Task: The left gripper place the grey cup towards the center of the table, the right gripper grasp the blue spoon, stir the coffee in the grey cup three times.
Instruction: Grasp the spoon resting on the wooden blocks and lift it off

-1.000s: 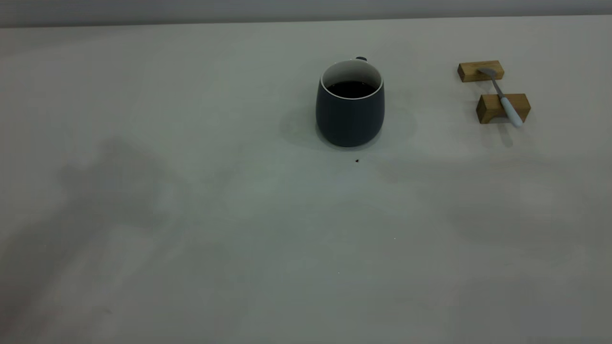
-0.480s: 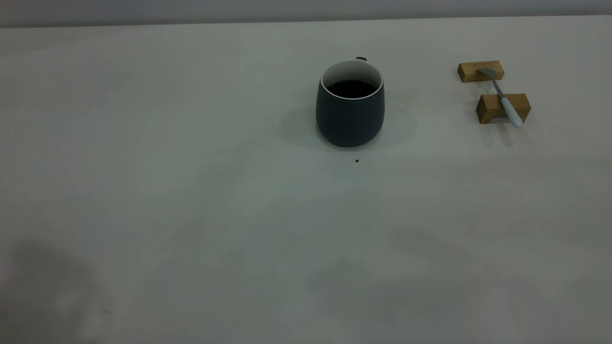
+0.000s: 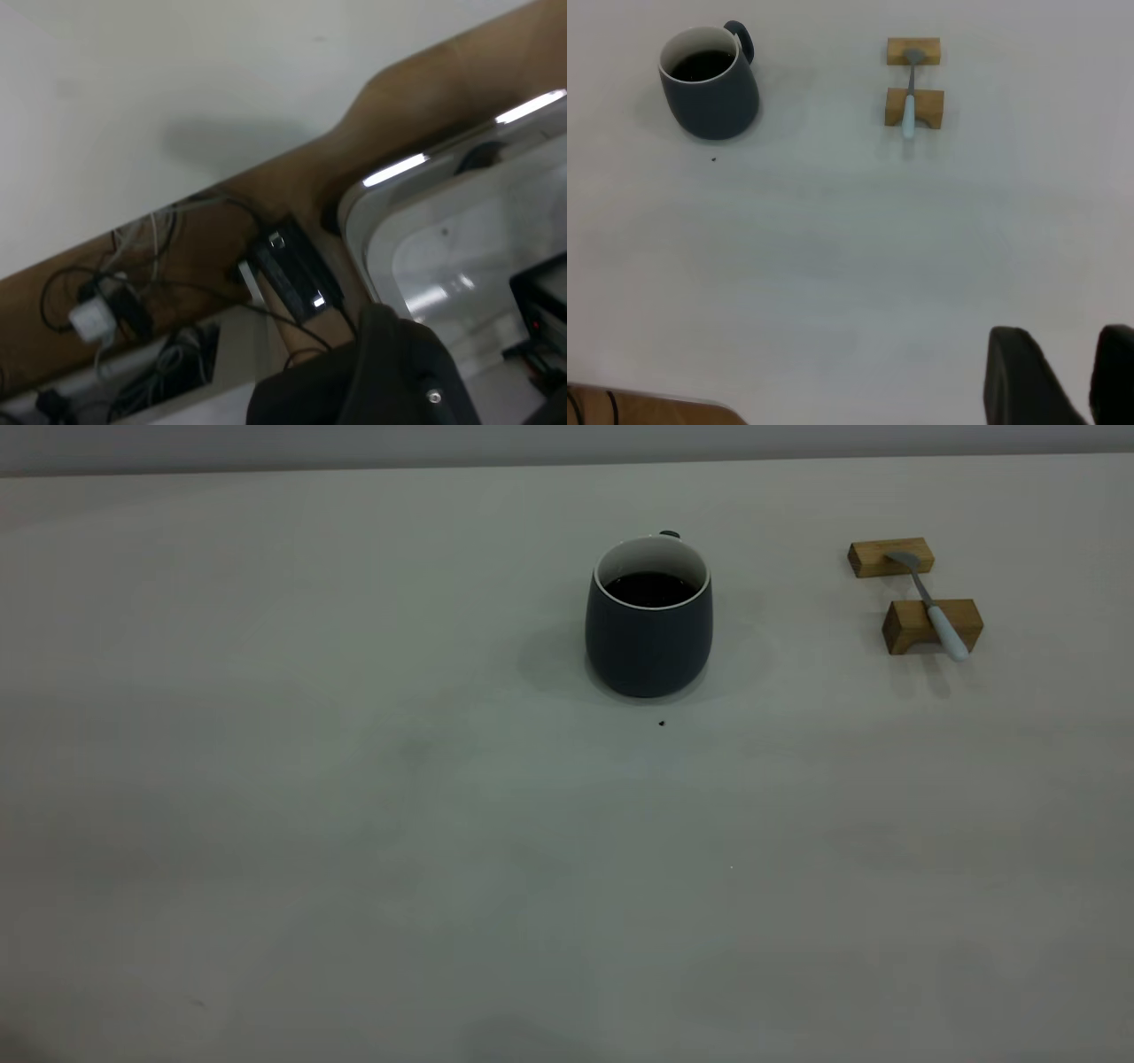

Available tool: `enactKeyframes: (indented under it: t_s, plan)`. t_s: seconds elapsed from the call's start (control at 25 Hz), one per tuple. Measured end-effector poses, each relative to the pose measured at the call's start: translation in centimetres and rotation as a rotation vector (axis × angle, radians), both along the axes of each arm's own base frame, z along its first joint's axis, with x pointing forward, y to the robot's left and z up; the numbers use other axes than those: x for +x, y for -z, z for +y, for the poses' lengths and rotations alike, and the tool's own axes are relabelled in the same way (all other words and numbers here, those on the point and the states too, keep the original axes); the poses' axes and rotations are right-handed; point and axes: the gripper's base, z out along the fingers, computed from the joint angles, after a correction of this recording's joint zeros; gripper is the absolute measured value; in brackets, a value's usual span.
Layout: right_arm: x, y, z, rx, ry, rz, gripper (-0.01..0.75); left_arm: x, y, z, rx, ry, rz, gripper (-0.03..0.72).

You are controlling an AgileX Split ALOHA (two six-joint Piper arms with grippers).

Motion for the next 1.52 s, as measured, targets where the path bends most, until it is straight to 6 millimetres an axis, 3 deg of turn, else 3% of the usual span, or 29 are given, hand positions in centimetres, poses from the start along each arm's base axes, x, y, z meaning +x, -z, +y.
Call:
enactKeyframes:
  t_s: [0.4,0.92,1.52]
  plan:
    - [0.0,0.0,0.0,0.000,0.000,0.000,0.240,-3.4,-1.4,1.1,-0.086,-0.020,-0.259,0.585]
    - [0.0,0.0,0.0,0.000,0.000,0.000,0.240,-8.6,-1.8,2.2,-0.105,-0.322,-0.640,0.585]
    - [0.0,0.0,0.0,0.001,0.000,0.000,0.240,-8.9,-1.7,2.1,-0.100,-0.360,-0.657,0.585]
